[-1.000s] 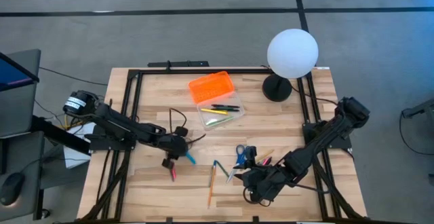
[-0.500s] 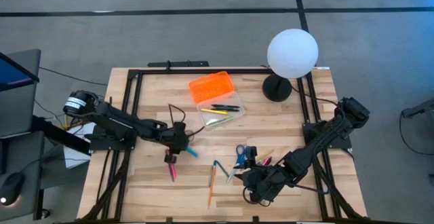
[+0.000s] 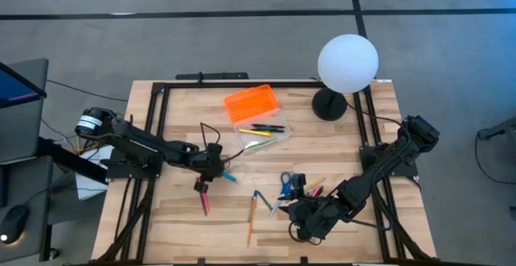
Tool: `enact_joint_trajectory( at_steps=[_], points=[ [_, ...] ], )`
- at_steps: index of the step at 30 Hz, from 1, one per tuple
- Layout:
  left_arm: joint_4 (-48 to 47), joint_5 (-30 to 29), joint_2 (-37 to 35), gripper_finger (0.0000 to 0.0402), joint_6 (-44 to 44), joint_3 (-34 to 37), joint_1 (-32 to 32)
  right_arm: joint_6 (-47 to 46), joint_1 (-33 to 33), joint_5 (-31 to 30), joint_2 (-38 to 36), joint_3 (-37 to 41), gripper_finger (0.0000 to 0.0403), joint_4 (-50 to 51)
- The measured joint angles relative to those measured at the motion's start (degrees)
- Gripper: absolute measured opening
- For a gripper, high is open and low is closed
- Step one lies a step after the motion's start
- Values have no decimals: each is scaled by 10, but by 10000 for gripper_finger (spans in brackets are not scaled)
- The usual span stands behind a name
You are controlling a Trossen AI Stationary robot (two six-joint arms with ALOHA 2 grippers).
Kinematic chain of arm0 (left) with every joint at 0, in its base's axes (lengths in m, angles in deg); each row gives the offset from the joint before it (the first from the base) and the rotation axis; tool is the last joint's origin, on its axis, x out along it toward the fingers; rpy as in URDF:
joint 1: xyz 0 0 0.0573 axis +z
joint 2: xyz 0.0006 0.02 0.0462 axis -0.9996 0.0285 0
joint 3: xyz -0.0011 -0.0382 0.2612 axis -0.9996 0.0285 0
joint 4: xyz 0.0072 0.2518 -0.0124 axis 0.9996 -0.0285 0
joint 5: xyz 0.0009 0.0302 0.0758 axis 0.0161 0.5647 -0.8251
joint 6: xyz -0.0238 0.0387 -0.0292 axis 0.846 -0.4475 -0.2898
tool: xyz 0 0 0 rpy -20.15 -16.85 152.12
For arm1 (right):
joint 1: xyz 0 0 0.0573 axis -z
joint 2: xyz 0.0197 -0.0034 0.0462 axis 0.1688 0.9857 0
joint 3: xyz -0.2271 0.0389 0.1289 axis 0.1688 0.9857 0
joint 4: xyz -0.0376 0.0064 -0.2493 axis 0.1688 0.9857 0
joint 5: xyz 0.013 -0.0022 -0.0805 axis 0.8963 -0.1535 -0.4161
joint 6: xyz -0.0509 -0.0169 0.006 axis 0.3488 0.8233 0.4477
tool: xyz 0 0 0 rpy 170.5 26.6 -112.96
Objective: Pick & place school supplies into a supply box
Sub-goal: Put the blue pen into the supply box
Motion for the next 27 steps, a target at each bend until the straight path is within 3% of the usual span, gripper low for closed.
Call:
enact_joint_trajectory(
  at_steps=[13,27],
  points=[
    [2,63,0,112,-20,0,10,-3,0,0,0,0,118,5],
    [9,24,0,112,-7,0,10,-3,0,0,0,0,118,6]
  ],
)
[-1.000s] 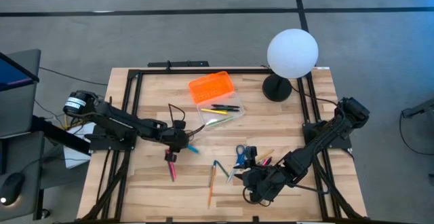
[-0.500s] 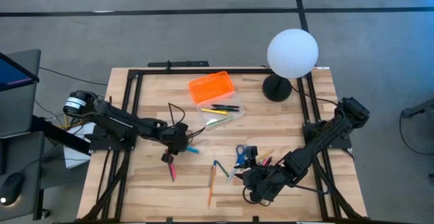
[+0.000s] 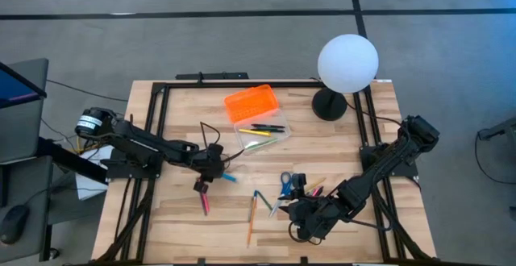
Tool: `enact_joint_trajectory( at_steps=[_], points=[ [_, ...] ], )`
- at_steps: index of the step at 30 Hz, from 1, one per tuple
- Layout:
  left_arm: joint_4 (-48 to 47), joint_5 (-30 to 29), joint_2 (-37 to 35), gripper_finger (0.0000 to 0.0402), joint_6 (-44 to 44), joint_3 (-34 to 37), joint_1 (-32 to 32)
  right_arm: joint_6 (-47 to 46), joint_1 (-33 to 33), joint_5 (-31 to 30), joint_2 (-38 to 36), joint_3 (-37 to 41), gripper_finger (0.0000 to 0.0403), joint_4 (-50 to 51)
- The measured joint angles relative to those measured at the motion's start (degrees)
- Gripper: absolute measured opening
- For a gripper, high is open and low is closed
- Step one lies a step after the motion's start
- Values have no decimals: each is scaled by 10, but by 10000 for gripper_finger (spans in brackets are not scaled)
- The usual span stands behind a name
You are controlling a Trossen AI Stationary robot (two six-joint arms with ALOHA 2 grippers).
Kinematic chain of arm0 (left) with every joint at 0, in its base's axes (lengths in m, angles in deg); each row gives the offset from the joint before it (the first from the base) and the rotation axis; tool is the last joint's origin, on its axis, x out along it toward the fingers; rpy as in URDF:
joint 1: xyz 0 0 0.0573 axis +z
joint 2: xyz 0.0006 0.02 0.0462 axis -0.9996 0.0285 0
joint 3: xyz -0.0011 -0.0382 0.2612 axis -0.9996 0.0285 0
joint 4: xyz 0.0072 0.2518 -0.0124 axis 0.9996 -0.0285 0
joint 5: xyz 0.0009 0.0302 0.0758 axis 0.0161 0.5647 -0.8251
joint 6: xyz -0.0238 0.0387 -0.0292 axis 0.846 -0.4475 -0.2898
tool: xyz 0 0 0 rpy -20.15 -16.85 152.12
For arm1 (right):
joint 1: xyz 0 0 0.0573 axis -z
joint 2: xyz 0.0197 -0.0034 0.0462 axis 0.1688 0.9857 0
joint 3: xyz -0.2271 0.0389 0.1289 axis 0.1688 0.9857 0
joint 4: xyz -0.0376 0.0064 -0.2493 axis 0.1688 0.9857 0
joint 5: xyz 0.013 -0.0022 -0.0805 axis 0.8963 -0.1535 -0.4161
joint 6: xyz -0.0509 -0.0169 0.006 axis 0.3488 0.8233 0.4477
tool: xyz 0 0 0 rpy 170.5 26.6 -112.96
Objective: Pick & place school supplies into a supply box
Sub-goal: Put the blue pen into the supply box
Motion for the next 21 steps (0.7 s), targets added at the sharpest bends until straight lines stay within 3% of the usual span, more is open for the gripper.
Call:
enact_joint_trajectory(
  at_steps=[5,13,21],
  points=[
    [-9,34,0,112,-1,0,0,0,0,0,0,0,118,0],
    [-10,35,0,109,4,1,0,0,0,0,0,0,118,0],
    [-12,36,0,52,3,2,0,0,0,0,0,0,118,0]
  ],
)
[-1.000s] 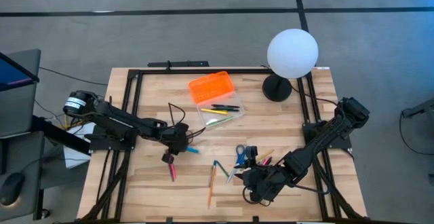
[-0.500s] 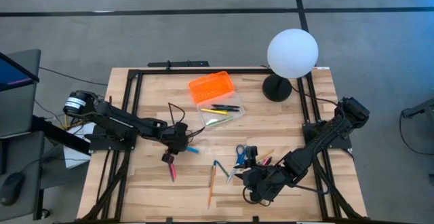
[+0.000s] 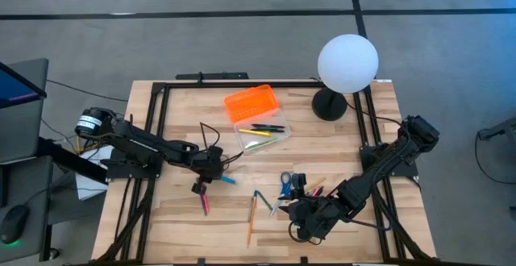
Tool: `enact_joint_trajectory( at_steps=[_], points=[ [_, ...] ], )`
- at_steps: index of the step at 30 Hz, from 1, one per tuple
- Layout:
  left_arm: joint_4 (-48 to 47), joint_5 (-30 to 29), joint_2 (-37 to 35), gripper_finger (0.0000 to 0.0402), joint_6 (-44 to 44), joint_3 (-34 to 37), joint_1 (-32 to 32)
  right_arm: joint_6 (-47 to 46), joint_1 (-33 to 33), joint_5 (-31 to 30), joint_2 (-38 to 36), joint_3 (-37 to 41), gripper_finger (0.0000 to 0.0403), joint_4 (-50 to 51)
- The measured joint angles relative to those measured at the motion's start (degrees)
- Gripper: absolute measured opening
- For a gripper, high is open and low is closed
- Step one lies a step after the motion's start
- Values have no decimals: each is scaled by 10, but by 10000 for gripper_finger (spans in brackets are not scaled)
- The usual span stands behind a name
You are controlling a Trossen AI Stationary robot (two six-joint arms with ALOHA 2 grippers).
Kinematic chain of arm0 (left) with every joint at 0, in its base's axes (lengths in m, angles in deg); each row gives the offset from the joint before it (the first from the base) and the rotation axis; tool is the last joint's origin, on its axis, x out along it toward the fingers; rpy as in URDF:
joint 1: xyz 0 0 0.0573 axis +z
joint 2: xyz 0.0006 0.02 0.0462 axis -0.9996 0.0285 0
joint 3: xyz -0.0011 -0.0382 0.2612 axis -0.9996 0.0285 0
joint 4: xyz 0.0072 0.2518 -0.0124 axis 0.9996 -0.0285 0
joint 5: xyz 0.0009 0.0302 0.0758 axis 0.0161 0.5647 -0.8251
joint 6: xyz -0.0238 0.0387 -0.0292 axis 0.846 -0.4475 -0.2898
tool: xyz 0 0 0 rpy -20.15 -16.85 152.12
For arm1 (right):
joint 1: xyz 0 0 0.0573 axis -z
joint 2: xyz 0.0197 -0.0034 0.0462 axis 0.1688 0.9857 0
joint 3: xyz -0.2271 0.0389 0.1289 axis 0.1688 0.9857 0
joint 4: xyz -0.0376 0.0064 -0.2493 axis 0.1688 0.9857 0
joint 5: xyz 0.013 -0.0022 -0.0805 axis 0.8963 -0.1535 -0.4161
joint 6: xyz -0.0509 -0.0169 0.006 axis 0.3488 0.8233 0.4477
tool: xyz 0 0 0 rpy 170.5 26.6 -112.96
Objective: Pick & place school supplies into a supply box
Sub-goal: Put the blue pen into the supply box
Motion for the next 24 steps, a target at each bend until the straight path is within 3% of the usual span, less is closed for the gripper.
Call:
enact_joint_trajectory(
  at_steps=[11,24],
  points=[
    [1,-21,0,65,-2,0,-1,-5,0,0,0,0,118,0],
    [4,-47,1,52,-4,-2,0,-5,0,0,0,0,118,0]
  ],
)
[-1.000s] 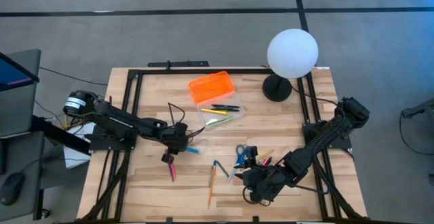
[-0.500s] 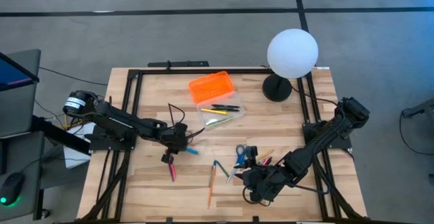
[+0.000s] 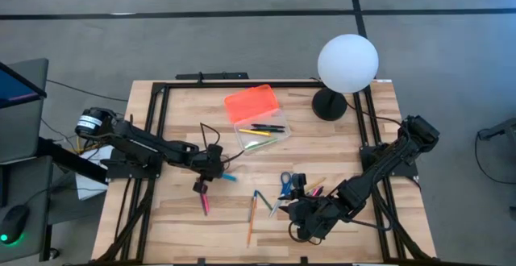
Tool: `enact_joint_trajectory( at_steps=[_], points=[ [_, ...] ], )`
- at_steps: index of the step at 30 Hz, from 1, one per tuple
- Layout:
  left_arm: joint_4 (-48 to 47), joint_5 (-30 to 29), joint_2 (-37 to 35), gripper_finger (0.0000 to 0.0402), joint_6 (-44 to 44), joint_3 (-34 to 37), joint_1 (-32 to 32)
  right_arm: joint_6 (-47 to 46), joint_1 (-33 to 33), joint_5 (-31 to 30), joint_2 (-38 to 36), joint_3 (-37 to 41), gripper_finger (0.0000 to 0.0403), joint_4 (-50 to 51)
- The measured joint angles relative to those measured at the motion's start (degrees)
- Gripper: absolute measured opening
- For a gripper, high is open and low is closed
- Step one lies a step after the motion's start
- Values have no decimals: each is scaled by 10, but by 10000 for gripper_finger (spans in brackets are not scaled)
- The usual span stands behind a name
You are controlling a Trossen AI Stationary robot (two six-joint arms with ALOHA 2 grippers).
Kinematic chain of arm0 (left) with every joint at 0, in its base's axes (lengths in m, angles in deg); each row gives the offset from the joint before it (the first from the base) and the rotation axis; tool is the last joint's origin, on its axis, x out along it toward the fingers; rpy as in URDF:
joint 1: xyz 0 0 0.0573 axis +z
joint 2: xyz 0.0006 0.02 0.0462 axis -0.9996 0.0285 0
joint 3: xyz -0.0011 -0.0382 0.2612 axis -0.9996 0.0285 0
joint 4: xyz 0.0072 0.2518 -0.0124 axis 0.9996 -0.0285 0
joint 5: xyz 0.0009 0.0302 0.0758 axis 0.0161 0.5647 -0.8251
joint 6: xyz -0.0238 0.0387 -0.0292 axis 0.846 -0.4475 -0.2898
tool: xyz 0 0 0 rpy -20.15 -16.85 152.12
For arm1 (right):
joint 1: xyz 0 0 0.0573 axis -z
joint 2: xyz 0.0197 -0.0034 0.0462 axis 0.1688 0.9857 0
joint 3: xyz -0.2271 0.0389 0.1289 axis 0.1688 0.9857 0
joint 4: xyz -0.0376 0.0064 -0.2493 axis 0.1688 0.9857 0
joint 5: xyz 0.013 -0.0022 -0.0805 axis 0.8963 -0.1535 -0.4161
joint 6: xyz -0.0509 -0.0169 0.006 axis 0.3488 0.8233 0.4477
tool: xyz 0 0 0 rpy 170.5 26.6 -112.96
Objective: Pick & place school supplies into a supply box
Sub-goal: Put the blue pen into the supply box
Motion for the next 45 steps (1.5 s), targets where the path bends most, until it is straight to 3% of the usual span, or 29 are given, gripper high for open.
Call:
enact_joint_trajectory(
  at_steps=[13,19,22,30,35,45],
  points=[
    [1,-7,1,55,-19,-66,-15,-25,0,0,0,0,118,6],
    [13,-119,1,56,-22,-112,3,-25,0,0,0,0,118,5],
    [58,-145,0,56,-42,-132,35,-25,3,-4,0,0,118,5],
    [184,-39,2,57,-64,-146,160,-30,8,-14,0,0,118,5],
    [233,25,54,57,-57,-146,209,-21,8,-19,15,1,118,17],
    [255,35,164,57,-62,-197,241,-13,18,-34,29,1,118,38]
  ],
)
